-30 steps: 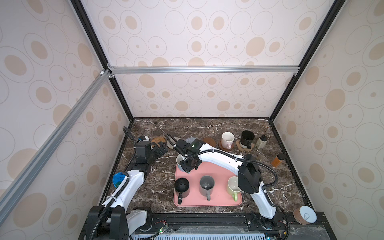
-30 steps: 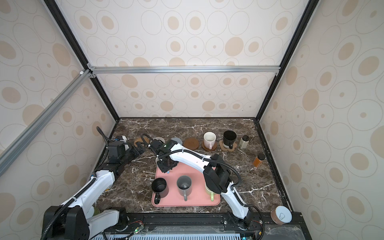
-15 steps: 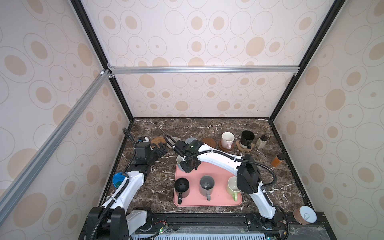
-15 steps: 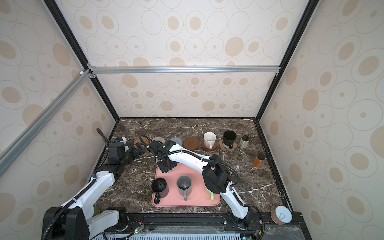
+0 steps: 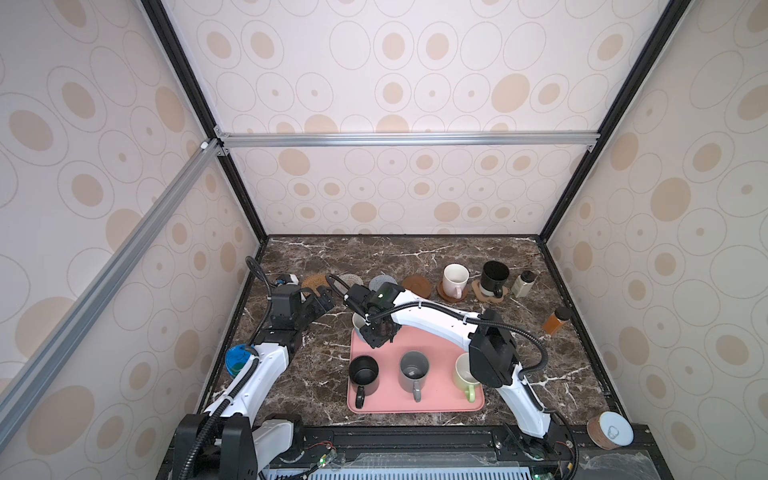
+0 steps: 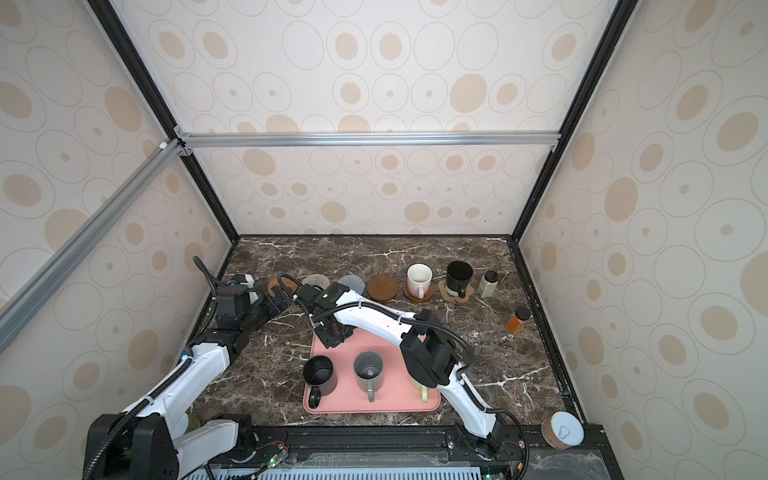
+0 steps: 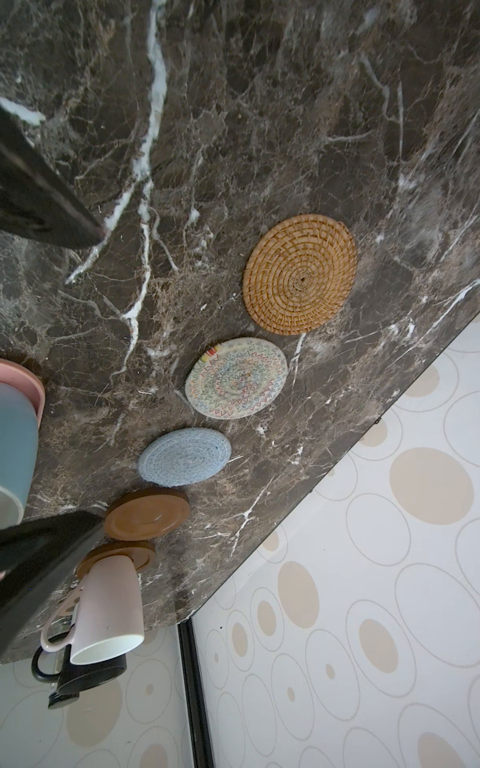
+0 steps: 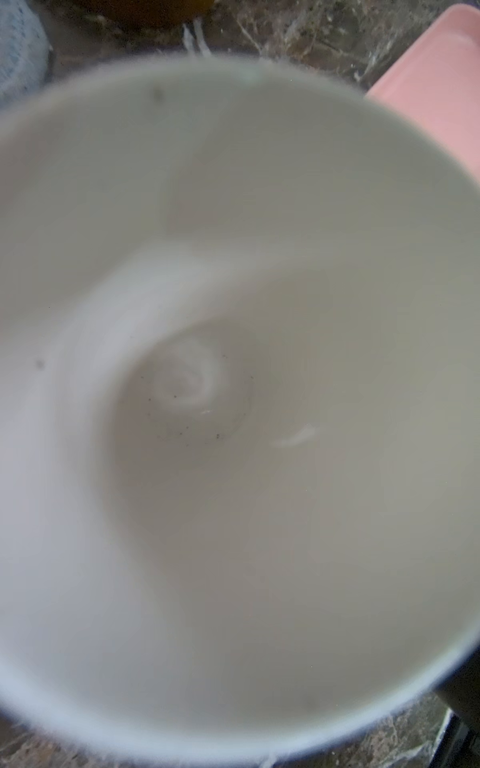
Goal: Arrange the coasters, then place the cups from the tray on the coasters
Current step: 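Lift the light-blue-handled white mug off the pink tray with the right gripper, then carry the held light-blue mug with the right gripper toward the coaster row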
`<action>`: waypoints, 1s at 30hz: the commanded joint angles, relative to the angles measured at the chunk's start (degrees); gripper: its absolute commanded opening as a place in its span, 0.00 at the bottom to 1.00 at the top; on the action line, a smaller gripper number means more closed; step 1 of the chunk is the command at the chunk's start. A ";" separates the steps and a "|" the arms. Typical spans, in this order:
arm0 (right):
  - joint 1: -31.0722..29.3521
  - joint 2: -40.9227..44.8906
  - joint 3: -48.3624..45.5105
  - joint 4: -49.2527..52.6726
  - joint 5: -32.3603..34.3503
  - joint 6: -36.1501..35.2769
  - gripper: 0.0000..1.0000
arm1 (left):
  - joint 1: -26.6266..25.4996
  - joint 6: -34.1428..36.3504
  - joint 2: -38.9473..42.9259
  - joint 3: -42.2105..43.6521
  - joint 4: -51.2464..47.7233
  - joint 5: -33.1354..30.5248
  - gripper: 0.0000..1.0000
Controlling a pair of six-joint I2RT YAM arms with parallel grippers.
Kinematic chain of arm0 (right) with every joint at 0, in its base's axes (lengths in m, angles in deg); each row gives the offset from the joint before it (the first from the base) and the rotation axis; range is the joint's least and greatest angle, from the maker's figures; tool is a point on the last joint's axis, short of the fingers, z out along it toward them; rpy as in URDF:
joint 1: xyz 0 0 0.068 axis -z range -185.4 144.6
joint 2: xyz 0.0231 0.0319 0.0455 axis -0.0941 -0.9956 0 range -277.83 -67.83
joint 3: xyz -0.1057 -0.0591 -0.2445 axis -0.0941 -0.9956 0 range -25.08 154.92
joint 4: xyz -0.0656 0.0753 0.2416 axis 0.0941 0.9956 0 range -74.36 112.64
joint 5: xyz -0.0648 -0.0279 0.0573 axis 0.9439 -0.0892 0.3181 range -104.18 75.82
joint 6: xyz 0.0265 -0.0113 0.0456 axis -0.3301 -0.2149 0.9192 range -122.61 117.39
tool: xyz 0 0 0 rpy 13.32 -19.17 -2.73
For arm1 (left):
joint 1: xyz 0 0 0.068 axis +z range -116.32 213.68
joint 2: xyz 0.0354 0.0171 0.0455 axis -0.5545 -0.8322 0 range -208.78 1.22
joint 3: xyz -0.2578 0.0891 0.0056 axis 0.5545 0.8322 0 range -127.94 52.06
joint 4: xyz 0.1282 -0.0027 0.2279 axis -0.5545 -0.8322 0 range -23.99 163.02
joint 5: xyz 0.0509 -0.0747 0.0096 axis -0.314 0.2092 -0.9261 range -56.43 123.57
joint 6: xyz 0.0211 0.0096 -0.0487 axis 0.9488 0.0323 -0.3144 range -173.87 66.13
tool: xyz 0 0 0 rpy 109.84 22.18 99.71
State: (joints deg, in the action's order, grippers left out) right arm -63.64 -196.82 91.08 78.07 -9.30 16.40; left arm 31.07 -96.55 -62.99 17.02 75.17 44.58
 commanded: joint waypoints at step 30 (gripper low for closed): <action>-0.22 7.36 -0.49 0.80 3.94 1.96 0.12 | 0.51 -0.96 -0.75 -0.94 2.34 1.37 1.00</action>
State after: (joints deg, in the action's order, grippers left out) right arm -63.88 -193.65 90.49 78.66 -7.68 17.45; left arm 31.07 -96.61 -63.34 17.02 76.61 45.52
